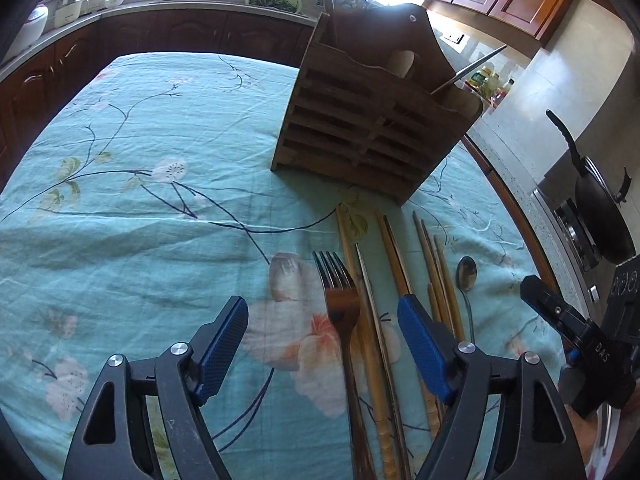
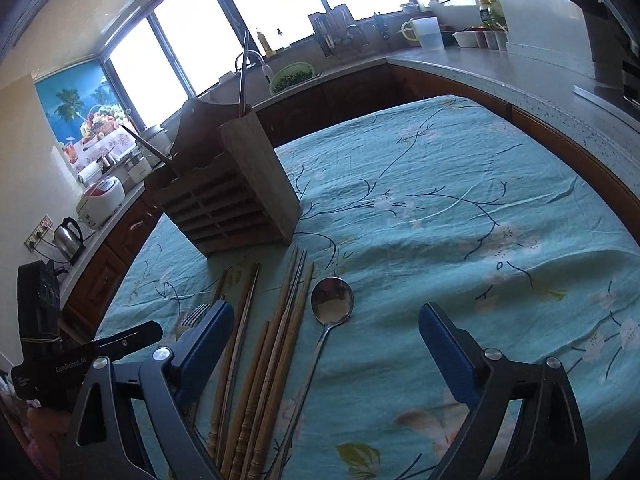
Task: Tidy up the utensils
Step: 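Grasp the metal fork with the left tool while the right tool grasps the metal spoon, then lift the fork and spoon and carry both over the wooden holder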
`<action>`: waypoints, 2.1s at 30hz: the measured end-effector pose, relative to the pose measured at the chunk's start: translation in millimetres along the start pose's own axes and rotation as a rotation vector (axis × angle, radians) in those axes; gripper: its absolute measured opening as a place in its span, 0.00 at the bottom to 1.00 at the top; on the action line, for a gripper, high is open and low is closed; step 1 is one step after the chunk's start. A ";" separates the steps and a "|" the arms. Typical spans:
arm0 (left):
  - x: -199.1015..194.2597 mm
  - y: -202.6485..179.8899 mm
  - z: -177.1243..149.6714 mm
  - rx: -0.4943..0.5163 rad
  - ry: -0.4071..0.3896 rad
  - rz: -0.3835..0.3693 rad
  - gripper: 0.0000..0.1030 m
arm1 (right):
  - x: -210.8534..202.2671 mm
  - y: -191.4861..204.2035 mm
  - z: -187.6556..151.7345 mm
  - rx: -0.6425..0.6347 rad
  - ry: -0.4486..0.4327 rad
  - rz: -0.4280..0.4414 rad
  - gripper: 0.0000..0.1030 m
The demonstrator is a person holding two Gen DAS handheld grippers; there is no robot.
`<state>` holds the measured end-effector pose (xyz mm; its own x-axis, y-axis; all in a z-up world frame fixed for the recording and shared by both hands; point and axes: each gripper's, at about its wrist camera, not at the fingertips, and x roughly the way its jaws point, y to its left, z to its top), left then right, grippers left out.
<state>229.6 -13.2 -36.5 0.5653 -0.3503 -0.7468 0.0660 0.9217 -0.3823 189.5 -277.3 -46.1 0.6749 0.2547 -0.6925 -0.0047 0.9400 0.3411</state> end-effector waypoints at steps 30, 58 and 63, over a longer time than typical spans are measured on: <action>39.6 4.0 16.3 0.082 0.154 -0.096 0.19 | 38.5 9.6 10.2 -0.129 0.122 -0.032 0.02; -7.8 11.2 6.8 0.086 0.131 -0.134 0.17 | -22.1 13.2 6.7 -0.065 0.015 -0.006 0.03; -58.2 24.2 3.4 0.017 0.028 -0.183 0.03 | -32.4 21.1 8.8 -0.066 -0.015 0.009 0.03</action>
<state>201.1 30.0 -0.4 0.5194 -0.5169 -0.6804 0.1800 0.8446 -0.5043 174.0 -267.7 -10.9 0.6853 0.2605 -0.6801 -0.0591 0.9507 0.3045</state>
